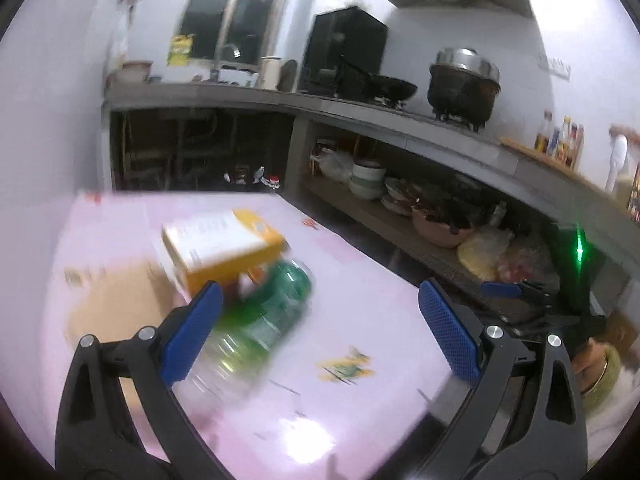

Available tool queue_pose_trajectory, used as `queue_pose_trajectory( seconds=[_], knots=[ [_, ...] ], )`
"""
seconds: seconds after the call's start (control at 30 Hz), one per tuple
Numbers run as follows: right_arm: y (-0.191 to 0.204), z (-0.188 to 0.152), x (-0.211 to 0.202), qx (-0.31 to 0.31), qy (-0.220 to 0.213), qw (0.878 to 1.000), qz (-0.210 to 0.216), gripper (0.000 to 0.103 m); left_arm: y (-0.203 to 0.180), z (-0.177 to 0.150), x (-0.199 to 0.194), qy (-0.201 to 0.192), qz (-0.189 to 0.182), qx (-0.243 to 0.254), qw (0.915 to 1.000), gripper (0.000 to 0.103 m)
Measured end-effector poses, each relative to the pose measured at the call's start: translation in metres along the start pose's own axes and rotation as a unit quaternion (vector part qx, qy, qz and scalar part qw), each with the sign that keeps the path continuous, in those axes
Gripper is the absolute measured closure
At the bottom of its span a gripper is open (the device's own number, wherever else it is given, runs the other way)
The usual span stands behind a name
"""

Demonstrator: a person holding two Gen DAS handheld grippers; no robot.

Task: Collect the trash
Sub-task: 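Move both tools back toward the green bottle and yellow box, then grasp the yellow-and-white medicine box with the left tool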

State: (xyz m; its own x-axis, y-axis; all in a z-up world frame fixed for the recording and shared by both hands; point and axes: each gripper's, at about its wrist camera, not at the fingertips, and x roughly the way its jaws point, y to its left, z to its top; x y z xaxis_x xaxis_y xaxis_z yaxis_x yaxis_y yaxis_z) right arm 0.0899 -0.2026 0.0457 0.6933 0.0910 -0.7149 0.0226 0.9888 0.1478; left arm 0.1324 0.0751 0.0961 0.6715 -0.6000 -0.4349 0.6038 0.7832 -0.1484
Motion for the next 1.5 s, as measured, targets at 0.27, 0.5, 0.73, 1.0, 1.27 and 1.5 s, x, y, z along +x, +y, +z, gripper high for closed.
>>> queue_pose_trajectory(
  seconds=[0.27,0.5,0.73,1.0,1.27,1.5],
  knots=[
    [0.03,0.014,0.042,-0.018,0.045,0.994,0.099,0.007,0.039,0.072,0.075,0.137,-0.067,0.121,0.9808,0.008],
    [0.045,0.014,0.062,-0.037,0.063,0.989,0.132,0.007,0.045,0.079,0.144,0.239,-0.038,0.225,0.944,0.008],
    [0.037,0.01,0.079,-0.021,0.087,0.985,0.15,0.007,0.057,0.059,0.176,0.308,-0.014,0.259,0.9154,0.008],
    [0.037,0.01,0.083,-0.017,0.088,0.983,0.159,0.007,0.059,0.065,0.179,0.31,-0.005,0.258,0.915,0.009],
    [0.036,0.01,0.08,-0.018,0.085,0.983,0.162,0.007,0.062,0.058,0.195,0.366,0.001,0.258,0.8942,0.009],
    [0.032,0.009,0.081,-0.012,0.087,0.983,0.163,0.007,0.065,0.056,0.194,0.368,-0.011,0.221,0.903,0.012]
  ],
)
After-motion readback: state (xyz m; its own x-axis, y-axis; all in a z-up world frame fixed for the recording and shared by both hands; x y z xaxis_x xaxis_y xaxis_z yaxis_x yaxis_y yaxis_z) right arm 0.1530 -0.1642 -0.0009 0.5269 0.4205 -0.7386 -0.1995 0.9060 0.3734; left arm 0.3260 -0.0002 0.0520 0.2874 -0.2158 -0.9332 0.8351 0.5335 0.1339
